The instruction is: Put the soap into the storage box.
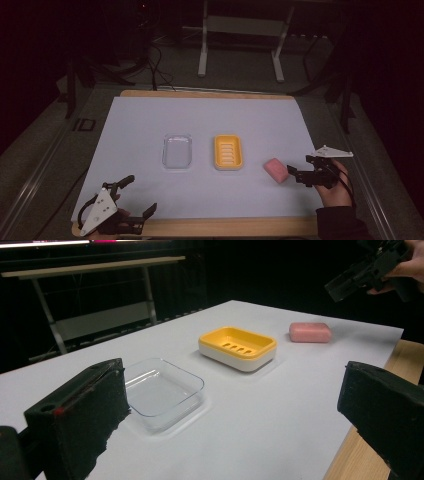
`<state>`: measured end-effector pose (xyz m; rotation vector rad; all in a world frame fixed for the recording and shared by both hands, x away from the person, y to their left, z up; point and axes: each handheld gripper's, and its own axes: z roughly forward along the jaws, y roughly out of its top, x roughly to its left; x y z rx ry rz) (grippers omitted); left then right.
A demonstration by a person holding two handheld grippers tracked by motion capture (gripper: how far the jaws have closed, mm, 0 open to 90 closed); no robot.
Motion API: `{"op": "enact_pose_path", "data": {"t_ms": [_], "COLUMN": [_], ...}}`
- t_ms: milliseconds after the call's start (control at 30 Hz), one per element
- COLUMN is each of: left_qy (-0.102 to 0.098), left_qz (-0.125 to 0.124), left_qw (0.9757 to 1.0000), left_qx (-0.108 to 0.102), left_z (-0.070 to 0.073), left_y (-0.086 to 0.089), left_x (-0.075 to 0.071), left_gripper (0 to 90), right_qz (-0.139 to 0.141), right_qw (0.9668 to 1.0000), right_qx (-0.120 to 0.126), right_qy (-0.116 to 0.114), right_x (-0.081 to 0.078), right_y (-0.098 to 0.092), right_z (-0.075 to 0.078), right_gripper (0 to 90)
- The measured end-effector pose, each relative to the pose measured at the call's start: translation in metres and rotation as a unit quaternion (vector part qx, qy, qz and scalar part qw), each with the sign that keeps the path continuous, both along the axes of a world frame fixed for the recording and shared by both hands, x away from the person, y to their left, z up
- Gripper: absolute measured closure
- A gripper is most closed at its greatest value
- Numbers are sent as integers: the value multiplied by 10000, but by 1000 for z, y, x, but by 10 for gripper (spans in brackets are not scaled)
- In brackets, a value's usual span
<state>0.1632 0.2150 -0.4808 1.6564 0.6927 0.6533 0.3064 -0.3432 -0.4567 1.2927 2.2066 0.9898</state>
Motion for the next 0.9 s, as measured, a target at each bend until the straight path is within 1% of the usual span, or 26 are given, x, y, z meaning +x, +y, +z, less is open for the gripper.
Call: {"op": "enact_pose_path", "data": {"t_ms": [67,133,233,300,367,433,467,600,700,733,867,900], "left_qy": [2,5,9,7,11,14,15,20,24,25,32,31], "left_qz": [-1,-3,-7,-8,-7,-9,-10,-25,-25,-28,-25,-28], "left_qw": [10000,10000,10000,10000,10000,10000,10000,10000,10000,10000,10000,10000], "left_qx": [15,20,27,27,30,29,31,42,44,41,71,72], "left_z": [0,0,0,0,0,0,0,0,0,0,-1,-1], "left_y": [0,0,0,0,0,0,0,-1,-1,-1,-1,-1], "left_x": [0,0,0,0,0,0,0,0,0,0,0,0], "left_gripper": [2,2,2,2,2,2,2,2,2,2,2,2], "right_qz": [-3,-50,-113,-74,-57,-58,-40,41,124,166,267,300], "right_qw": [9999,9995,9982,9969,9959,9944,9942,9911,9862,9839,9762,9737], "right_qx": [-44,-111,-128,-200,-338,-380,-428,-578,-692,-737,-890,-925], "right_qy": [113,289,569,763,834,983,983,1195,1500,1619,1960,2059], "right_x": [0,0,1,2,3,3,3,3,4,5,6,6], "right_y": [-1,-2,-4,-5,-6,-7,-8,-10,-11,-12,-12,-12], "right_z": [0,1,1,1,2,2,3,6,7,7,6,6], "right_gripper": [144,144,144,144,145,144,142,139,140,138,142,142]}}
